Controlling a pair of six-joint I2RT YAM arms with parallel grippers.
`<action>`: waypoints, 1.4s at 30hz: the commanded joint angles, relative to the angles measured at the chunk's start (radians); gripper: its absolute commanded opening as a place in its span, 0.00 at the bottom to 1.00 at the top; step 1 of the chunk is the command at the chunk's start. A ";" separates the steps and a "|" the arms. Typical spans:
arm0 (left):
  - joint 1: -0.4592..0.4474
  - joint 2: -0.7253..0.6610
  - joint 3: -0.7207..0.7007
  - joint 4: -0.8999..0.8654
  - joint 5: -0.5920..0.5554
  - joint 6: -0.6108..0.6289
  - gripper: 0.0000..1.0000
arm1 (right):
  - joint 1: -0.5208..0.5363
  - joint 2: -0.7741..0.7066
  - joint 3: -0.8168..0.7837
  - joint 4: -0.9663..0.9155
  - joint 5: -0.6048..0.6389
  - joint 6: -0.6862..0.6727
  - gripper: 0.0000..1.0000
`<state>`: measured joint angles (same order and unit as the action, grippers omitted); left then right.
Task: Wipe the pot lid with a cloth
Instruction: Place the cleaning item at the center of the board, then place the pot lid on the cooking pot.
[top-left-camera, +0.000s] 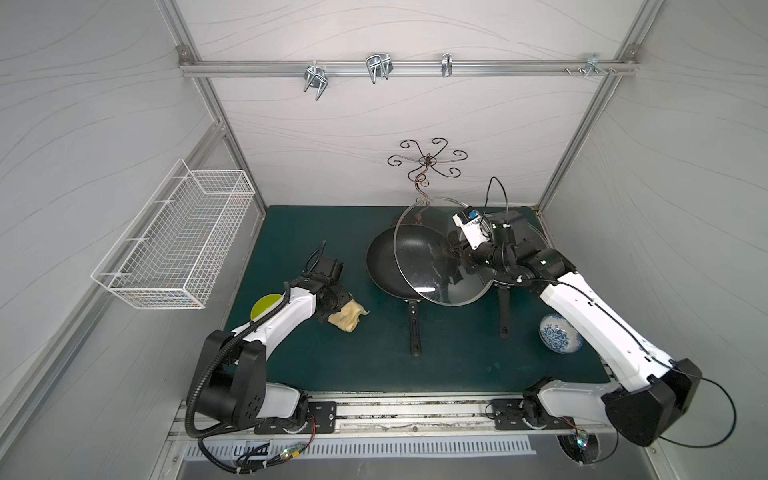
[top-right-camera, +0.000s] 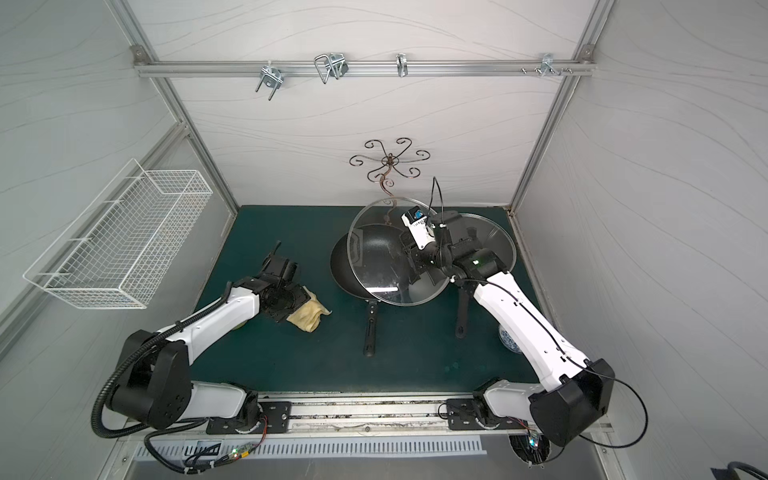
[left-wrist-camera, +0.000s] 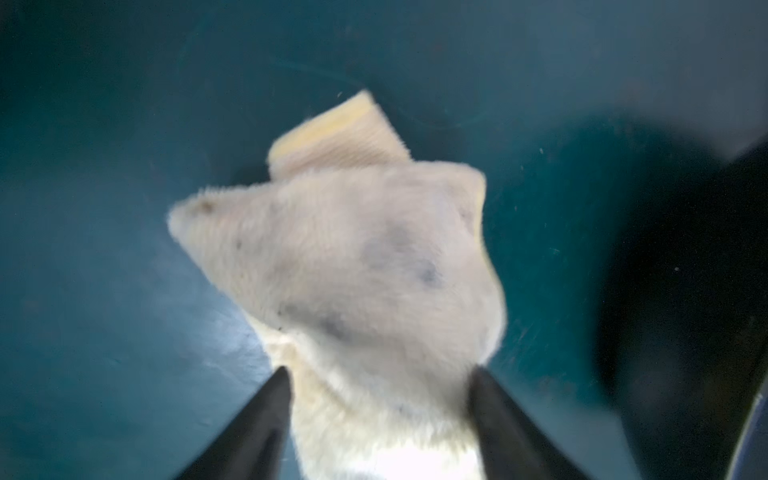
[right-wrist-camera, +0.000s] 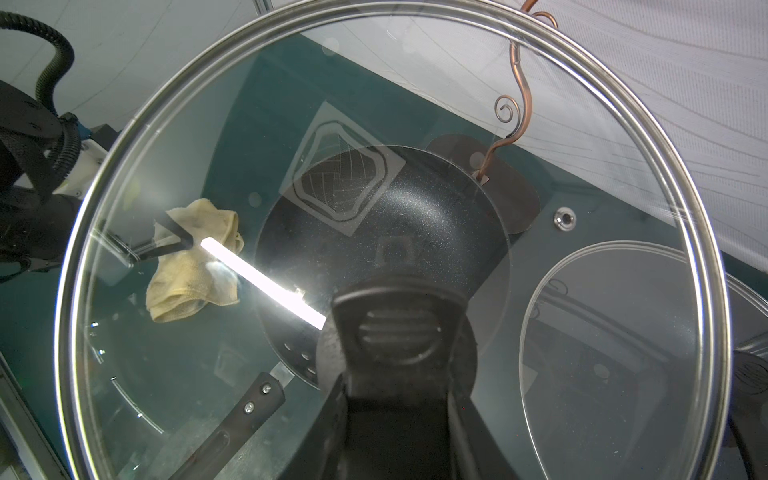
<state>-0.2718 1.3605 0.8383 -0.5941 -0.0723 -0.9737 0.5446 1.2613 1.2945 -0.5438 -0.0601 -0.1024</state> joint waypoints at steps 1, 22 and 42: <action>0.006 -0.056 0.053 -0.088 -0.031 -0.029 0.92 | -0.004 -0.023 0.061 0.138 -0.022 -0.006 0.00; 0.008 -0.578 -0.099 0.214 -0.041 0.903 0.99 | 0.109 0.324 0.266 0.059 0.059 0.050 0.00; 0.008 -0.681 -0.239 0.349 0.581 1.227 0.99 | 0.115 0.691 0.562 -0.078 0.126 0.046 0.00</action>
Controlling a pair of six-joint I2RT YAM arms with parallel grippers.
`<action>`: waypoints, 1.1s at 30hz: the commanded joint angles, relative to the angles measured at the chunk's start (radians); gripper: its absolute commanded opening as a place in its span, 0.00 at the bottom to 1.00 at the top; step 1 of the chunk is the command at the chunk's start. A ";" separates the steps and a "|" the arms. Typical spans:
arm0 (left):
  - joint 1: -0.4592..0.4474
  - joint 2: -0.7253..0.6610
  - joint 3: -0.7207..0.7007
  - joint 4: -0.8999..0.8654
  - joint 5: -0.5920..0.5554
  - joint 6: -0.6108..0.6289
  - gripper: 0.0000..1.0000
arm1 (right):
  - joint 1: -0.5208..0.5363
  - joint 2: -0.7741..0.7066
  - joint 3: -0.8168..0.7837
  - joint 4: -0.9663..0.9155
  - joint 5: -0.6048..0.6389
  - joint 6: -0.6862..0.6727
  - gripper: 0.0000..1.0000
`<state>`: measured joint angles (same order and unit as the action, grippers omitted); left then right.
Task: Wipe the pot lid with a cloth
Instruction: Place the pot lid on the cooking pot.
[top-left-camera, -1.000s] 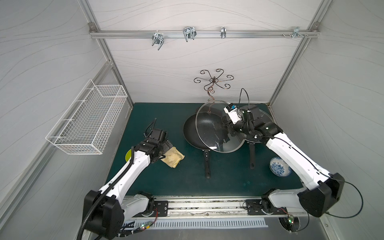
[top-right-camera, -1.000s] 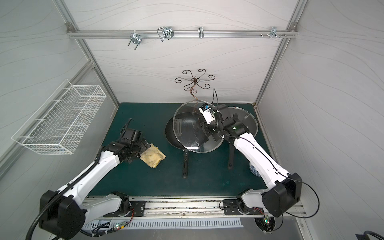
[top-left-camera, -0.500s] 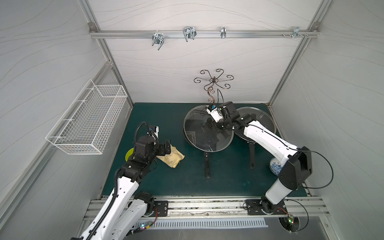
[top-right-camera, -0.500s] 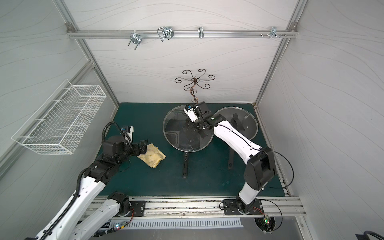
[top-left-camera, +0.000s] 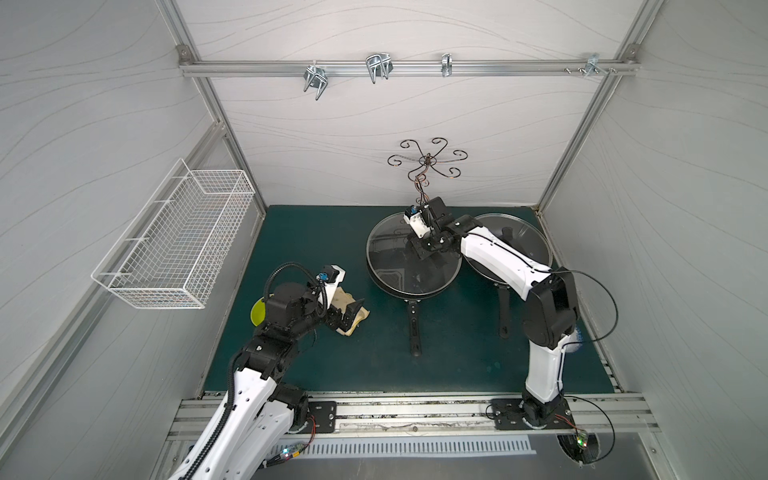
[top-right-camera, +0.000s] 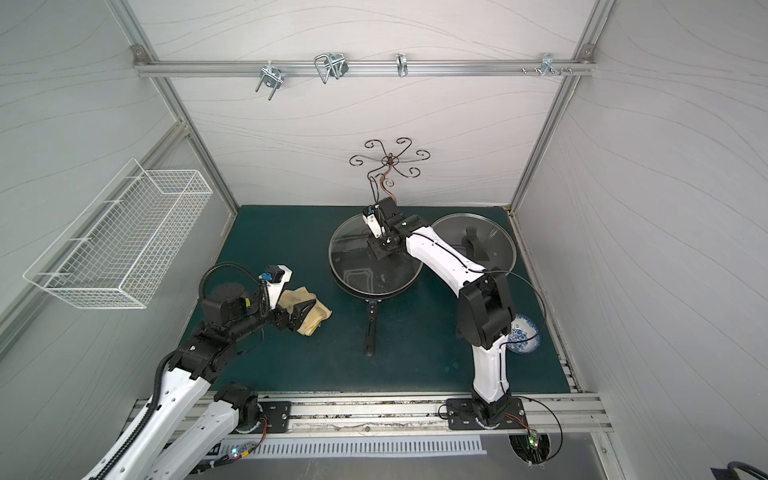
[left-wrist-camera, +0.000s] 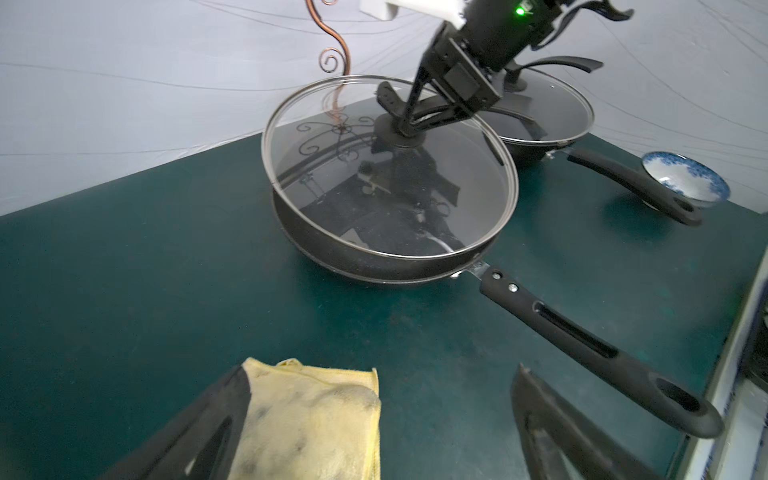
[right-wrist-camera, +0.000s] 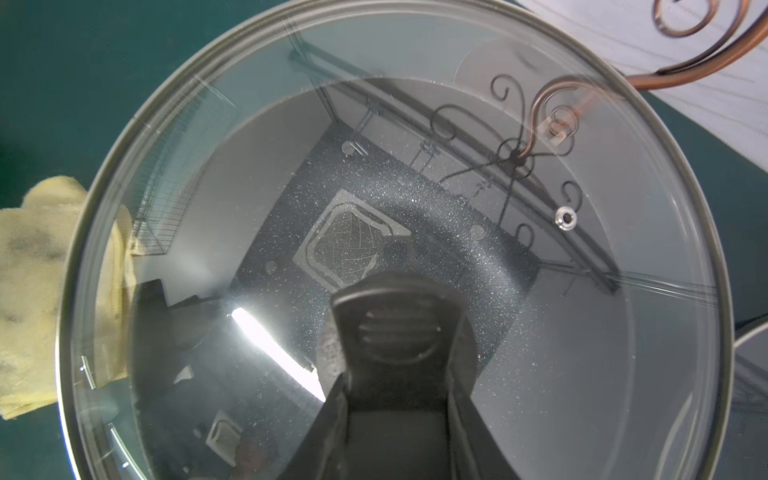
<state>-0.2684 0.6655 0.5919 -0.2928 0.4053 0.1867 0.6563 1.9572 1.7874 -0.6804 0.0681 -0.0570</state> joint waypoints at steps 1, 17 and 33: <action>0.005 0.021 0.012 0.046 0.107 0.075 0.99 | 0.003 0.007 0.077 0.051 -0.008 0.002 0.00; 0.005 0.029 -0.010 0.067 0.055 0.102 0.99 | 0.007 0.114 0.156 -0.117 -0.046 0.015 0.00; 0.005 0.096 -0.016 0.139 0.054 0.082 0.99 | 0.016 0.170 0.254 -0.291 -0.046 0.000 0.00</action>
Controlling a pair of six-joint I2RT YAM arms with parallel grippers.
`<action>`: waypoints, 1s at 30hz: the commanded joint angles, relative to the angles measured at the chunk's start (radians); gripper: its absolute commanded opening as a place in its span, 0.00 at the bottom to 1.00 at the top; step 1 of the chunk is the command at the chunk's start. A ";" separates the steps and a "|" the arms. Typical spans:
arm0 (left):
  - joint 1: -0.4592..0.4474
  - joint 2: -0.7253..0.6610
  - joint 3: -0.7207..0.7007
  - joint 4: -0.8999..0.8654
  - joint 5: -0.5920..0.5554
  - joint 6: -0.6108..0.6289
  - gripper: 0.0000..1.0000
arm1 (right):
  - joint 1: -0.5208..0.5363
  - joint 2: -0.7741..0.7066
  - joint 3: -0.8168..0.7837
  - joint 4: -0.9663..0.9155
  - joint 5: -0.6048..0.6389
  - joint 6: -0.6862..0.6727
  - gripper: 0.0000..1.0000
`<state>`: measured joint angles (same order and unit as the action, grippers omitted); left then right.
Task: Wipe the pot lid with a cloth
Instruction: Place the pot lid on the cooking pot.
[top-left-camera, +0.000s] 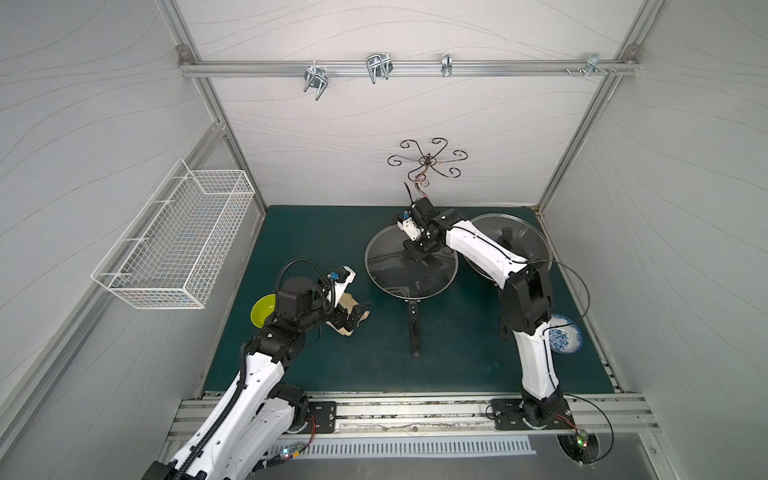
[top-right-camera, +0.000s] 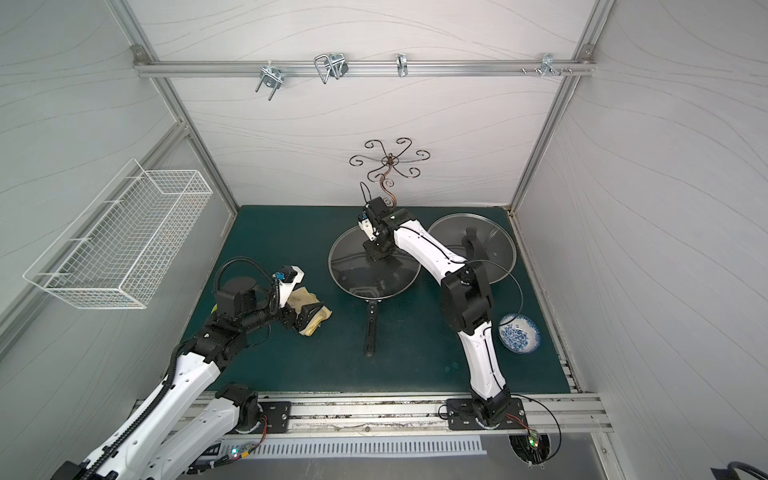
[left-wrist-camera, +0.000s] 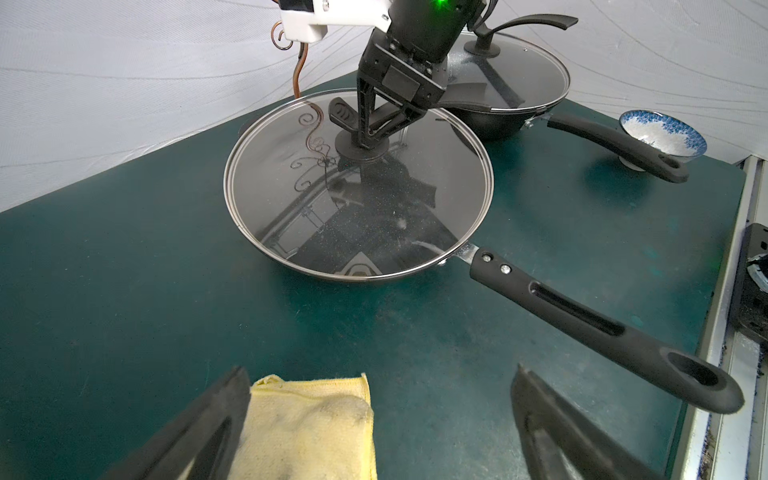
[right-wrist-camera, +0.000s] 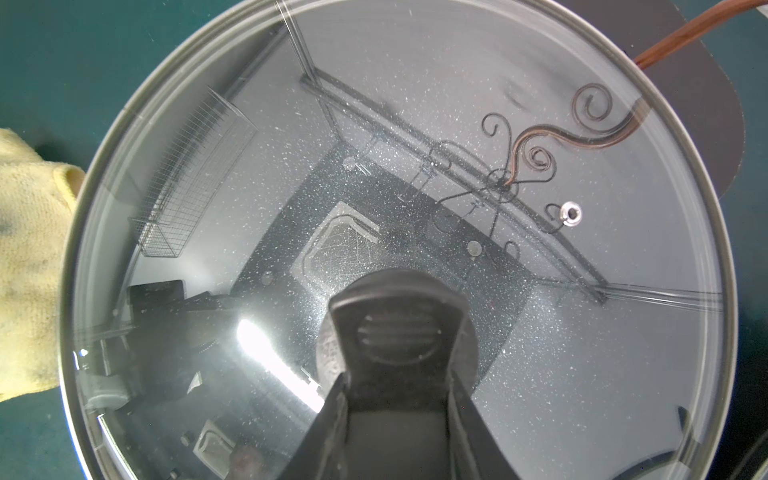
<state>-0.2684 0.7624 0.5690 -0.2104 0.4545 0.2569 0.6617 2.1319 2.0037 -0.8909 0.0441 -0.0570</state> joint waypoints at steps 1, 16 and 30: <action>0.005 -0.002 0.005 0.057 0.004 0.012 0.99 | 0.010 -0.014 0.036 -0.083 -0.043 0.003 0.00; 0.005 -0.001 -0.023 0.110 -0.030 -0.029 0.99 | 0.003 -0.026 -0.074 0.076 -0.133 0.100 0.16; 0.007 0.044 -0.162 0.421 -0.357 -0.205 0.99 | -0.123 -0.404 -0.444 0.381 -0.177 0.162 0.81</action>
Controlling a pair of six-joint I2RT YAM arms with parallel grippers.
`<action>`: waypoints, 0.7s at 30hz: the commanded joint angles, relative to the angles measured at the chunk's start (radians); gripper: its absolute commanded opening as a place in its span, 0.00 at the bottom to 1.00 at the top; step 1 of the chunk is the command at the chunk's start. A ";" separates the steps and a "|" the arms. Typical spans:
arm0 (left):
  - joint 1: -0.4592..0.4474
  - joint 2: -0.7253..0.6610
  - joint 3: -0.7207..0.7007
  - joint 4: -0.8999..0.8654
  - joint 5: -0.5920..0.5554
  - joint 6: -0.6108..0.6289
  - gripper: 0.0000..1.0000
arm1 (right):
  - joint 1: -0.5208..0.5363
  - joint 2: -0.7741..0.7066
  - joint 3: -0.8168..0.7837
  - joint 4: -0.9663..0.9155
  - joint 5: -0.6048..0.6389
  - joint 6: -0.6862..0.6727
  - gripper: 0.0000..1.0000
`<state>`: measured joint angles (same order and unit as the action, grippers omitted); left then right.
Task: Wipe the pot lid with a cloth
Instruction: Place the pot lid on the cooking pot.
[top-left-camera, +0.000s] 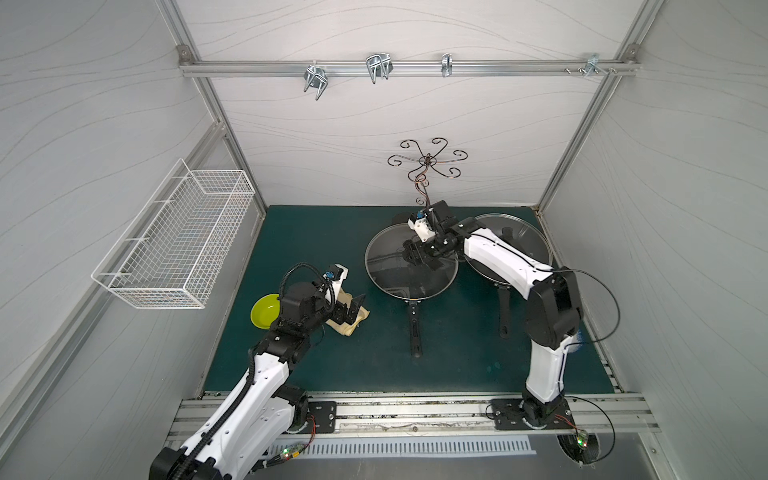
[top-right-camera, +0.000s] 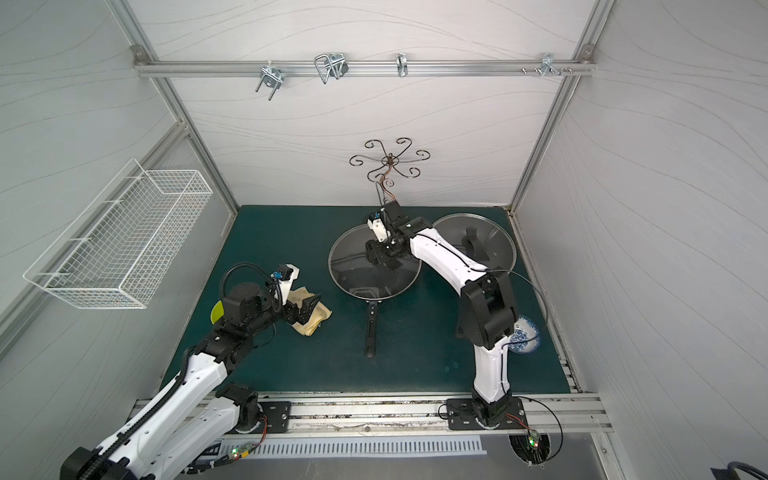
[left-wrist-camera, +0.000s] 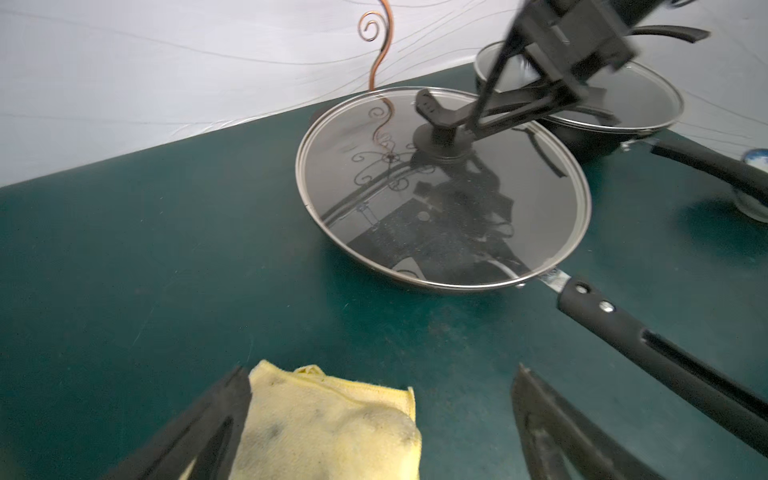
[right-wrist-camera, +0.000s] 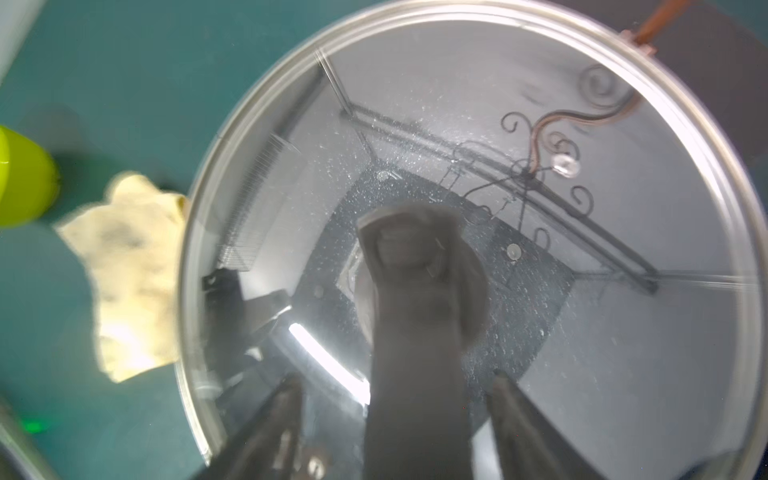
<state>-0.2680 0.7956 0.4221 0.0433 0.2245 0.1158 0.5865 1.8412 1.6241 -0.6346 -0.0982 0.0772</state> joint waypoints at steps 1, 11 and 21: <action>0.009 0.023 -0.026 0.196 -0.161 -0.078 0.99 | -0.064 -0.159 -0.105 0.151 -0.031 0.022 0.84; 0.090 0.149 -0.043 0.316 -0.302 -0.093 0.99 | -0.244 -0.582 -0.460 0.343 0.055 -0.044 0.97; 0.248 0.195 -0.171 0.502 -0.274 -0.216 0.99 | -0.472 -0.898 -0.722 0.426 0.232 -0.005 0.99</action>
<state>-0.0410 0.9710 0.2859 0.4023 -0.0532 -0.0380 0.1650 1.0019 0.9657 -0.2649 0.0761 0.0574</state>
